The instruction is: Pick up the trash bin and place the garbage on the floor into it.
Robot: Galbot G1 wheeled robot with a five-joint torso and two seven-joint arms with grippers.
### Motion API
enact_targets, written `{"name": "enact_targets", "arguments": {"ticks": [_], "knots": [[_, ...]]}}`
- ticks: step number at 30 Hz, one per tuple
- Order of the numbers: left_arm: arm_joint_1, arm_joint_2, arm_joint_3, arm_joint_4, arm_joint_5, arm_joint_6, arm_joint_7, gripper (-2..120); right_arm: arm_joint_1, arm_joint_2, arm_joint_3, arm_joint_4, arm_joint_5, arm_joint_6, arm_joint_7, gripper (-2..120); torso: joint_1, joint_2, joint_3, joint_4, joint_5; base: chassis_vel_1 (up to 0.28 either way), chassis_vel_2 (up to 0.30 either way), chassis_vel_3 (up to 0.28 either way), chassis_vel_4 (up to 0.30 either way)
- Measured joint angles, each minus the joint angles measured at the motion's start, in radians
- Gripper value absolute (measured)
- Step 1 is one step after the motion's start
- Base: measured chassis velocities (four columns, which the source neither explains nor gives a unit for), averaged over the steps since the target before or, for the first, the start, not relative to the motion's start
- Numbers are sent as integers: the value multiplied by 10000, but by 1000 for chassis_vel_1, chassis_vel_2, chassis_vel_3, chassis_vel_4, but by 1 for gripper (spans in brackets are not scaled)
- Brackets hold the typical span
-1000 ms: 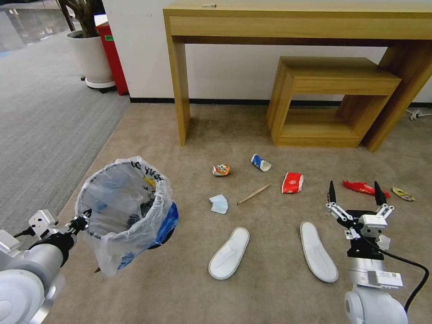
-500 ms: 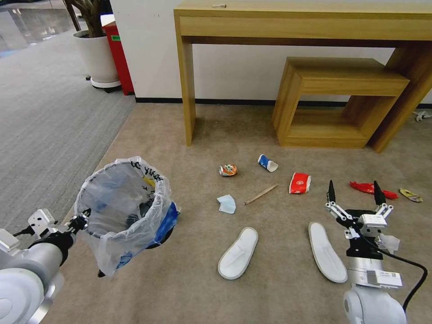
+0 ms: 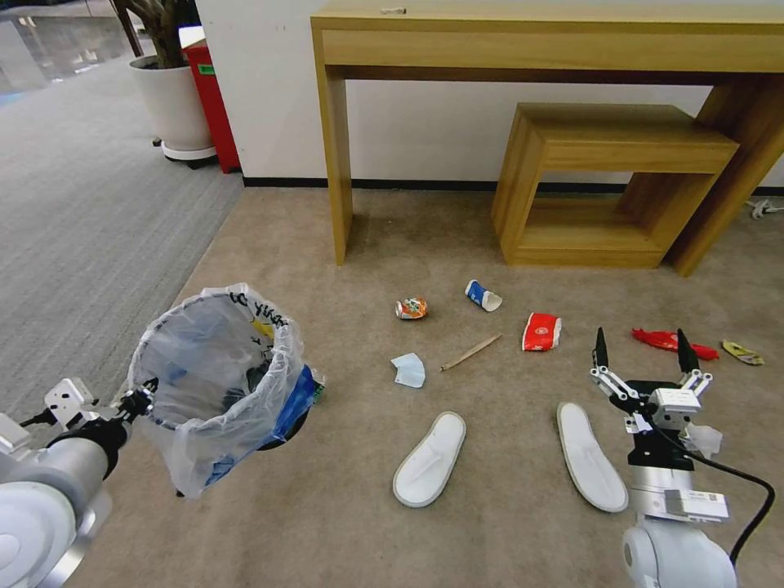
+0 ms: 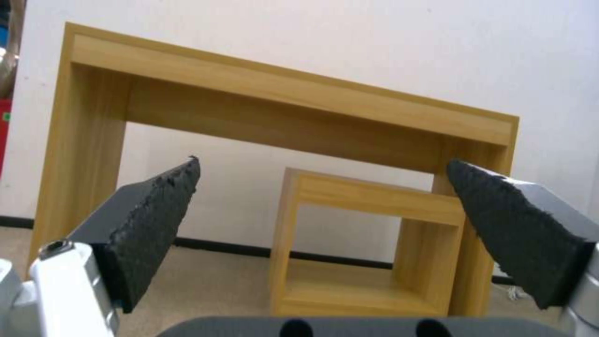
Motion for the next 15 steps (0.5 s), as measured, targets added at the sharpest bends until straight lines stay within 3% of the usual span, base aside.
{"name": "enact_targets", "arguments": {"ticks": [15], "knots": [[-126,47,-315,561,946,0,195,2,-5,-102,-180,-188,-117,-85,324,100,0,-1,3,0,0,-62,72,70,-69]]}}
